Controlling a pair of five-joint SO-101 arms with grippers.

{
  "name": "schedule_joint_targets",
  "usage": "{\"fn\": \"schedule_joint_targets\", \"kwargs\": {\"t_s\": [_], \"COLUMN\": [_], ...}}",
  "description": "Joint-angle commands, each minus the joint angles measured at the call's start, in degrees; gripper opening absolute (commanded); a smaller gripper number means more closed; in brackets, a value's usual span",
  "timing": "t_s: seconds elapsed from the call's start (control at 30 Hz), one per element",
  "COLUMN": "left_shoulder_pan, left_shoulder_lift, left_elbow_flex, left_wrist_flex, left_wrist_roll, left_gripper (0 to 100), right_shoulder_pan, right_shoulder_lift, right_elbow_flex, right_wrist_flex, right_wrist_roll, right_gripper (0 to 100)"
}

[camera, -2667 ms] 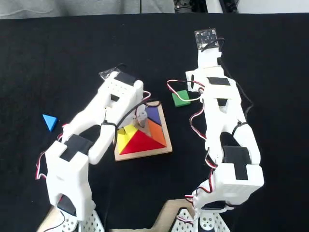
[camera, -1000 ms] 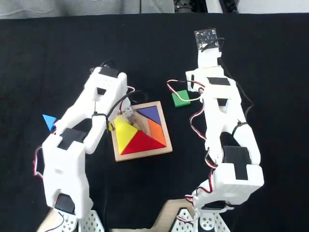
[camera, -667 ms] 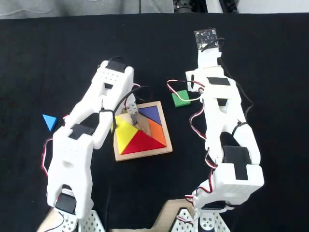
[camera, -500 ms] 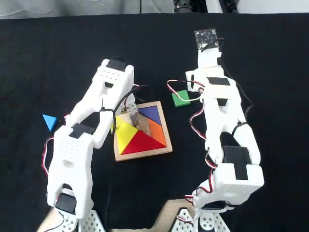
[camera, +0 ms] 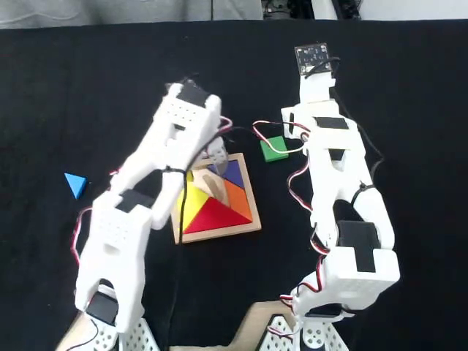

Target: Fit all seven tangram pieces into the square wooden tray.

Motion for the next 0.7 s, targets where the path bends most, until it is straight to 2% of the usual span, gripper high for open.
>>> {"fn": "schedule_joint_targets", "kwargs": {"t_s": [0.0, 0.13, 0.67], "left_shoulder_pan": [2.07, 1.89, -5.14], "left_shoulder_lift": [-0.62, -0.62, -0.62], "left_elbow_flex": [-2.68, -4.79, -0.66], "left_wrist_flex": [0.7, 6.42, 6.51], "left_wrist_roll": [0.35, 0.35, 0.26], "left_gripper": [24, 24, 24], "right_shoulder_pan": [-0.62, -0.62, -0.62], "right_shoulder_lift": [-0.13, -0.13, -0.13], "right_elbow_flex": [-0.22, -0.31, -0.31], "right_wrist_flex": [-0.88, -0.88, -0.88], "right_wrist_roll": [-0.35, -0.35, -0.35], "right_gripper": [1.1, 1.1, 1.1]}}
